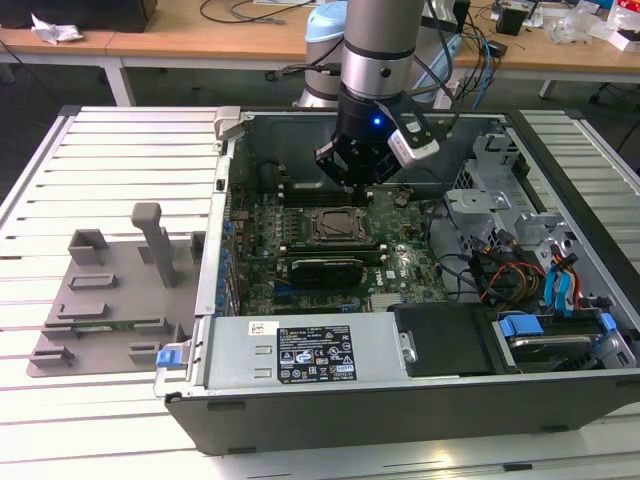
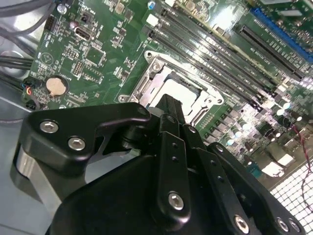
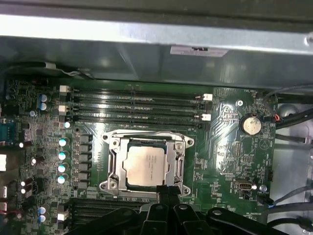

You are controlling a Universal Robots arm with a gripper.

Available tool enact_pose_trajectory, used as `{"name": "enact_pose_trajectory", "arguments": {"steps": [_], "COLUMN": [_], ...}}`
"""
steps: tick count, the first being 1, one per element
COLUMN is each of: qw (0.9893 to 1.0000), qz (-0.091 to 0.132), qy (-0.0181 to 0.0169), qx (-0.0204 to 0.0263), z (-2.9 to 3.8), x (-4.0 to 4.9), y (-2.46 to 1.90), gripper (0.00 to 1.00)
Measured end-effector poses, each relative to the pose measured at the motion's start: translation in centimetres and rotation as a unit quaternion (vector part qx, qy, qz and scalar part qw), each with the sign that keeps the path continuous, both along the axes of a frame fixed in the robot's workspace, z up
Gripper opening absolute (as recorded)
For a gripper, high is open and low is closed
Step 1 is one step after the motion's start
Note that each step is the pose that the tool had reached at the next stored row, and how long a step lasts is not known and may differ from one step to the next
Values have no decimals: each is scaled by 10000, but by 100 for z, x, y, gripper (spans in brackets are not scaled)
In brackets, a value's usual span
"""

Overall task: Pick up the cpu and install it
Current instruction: 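Install the second cpu locking lever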

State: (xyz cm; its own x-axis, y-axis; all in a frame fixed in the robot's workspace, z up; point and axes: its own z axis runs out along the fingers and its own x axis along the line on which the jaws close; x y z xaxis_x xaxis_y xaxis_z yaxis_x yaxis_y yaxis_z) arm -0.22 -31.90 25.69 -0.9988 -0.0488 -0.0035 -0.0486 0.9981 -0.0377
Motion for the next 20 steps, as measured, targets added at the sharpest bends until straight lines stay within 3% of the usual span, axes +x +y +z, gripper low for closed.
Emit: {"name": "enact_pose_trajectory", "arguments": {"steps": [4, 8, 10, 13, 15, 16, 17, 19, 20], "qw": [10000, 10000, 10000, 10000, 9999, 9995, 9986, 9968, 9968], "qz": [0, 0, 0, 0, 0, 0, 0, 0, 0], "qy": [0, 0, 0, 0, 0, 0, 0, 0, 0], "qx": [0, 0, 0, 17, 162, 331, 531, 803, 804], "z": [-9, -15, -20, -34, -36, -37, -36, -40, -42], "x": [0, 0, 0, -5, -7, -9, -10, -11, -11], "y": [-100, -138, -183, -324, -380, -416, -463, -568, -588], "gripper": [11, 11, 11, 11, 11, 11, 11, 11, 11]}}
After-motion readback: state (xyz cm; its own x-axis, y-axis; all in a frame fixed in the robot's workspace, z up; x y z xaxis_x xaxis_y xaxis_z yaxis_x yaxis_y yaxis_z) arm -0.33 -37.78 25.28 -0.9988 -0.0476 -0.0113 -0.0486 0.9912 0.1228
